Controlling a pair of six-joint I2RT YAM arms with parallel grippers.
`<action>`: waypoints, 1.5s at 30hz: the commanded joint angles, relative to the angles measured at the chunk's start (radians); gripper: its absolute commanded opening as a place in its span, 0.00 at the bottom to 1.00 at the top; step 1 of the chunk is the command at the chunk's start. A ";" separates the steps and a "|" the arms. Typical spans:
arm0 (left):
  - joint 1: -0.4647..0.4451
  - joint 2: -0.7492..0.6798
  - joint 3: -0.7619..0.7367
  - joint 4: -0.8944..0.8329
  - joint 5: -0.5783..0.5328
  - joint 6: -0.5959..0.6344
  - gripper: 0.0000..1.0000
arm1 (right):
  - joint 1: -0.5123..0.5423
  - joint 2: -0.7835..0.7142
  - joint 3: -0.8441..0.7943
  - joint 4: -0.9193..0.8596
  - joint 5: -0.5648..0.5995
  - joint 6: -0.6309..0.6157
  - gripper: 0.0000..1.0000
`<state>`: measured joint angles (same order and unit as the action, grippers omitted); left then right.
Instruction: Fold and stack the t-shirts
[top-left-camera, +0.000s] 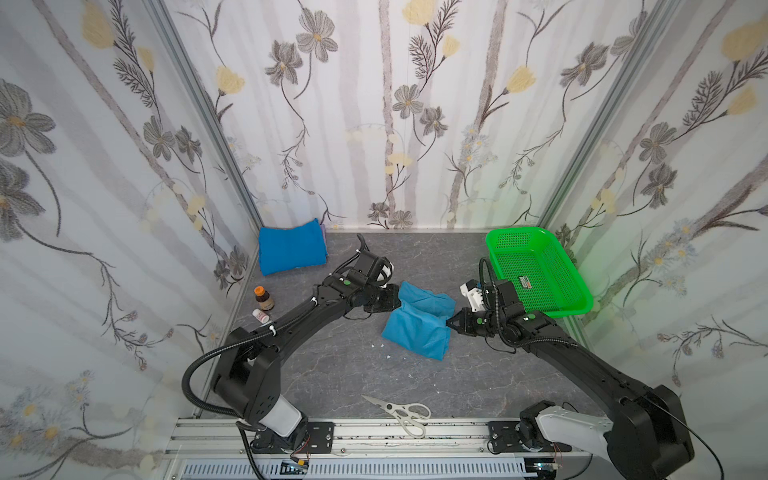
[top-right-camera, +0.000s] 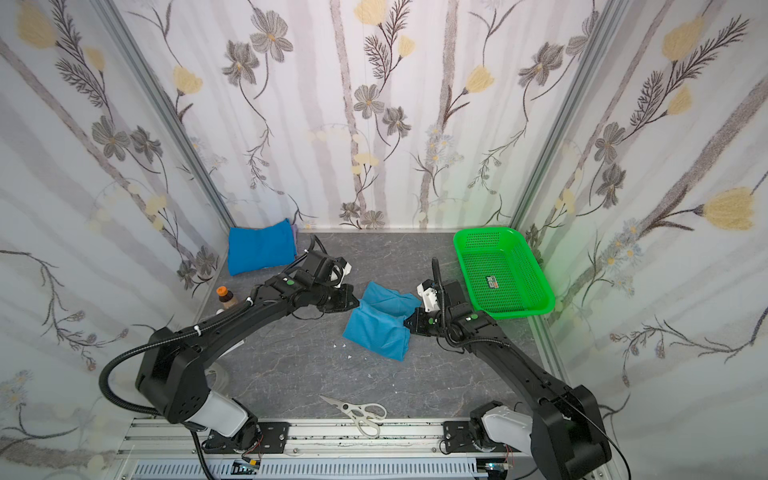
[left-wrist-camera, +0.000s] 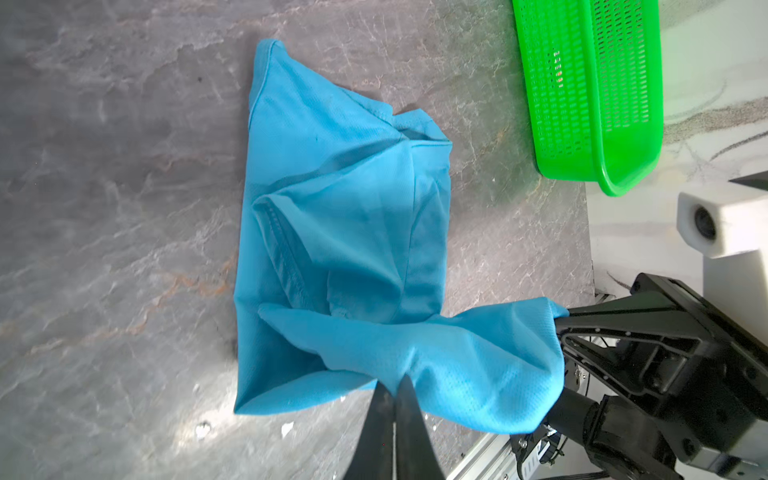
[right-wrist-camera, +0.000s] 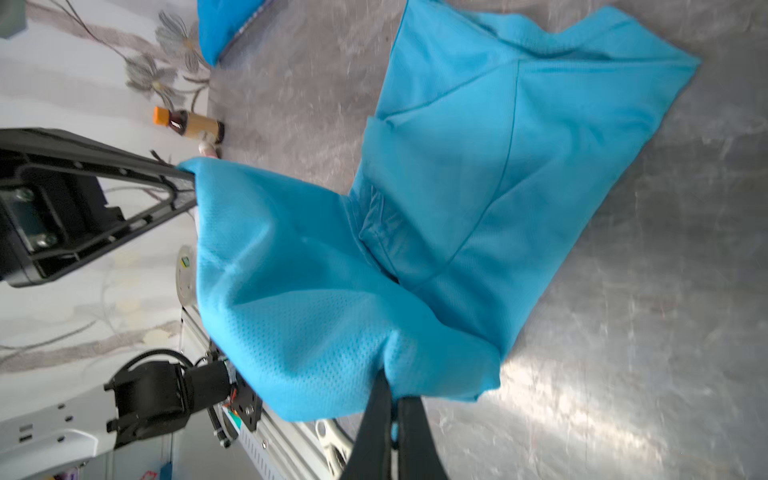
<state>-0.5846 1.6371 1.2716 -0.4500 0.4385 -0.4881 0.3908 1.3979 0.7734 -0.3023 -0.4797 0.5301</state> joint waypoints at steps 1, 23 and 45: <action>0.035 0.144 0.113 0.045 0.091 0.039 0.00 | -0.056 0.111 0.028 0.169 -0.051 0.013 0.00; 0.172 0.333 0.191 0.181 0.226 0.073 1.00 | -0.086 0.319 0.233 0.209 0.295 -0.037 0.78; 0.082 0.188 -0.254 0.277 0.093 -0.002 0.00 | 0.040 0.533 0.170 0.288 0.093 -0.030 0.80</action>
<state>-0.4988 1.8751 1.0771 -0.1783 0.5621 -0.4778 0.4091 1.9491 0.9764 -0.0425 -0.3508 0.4931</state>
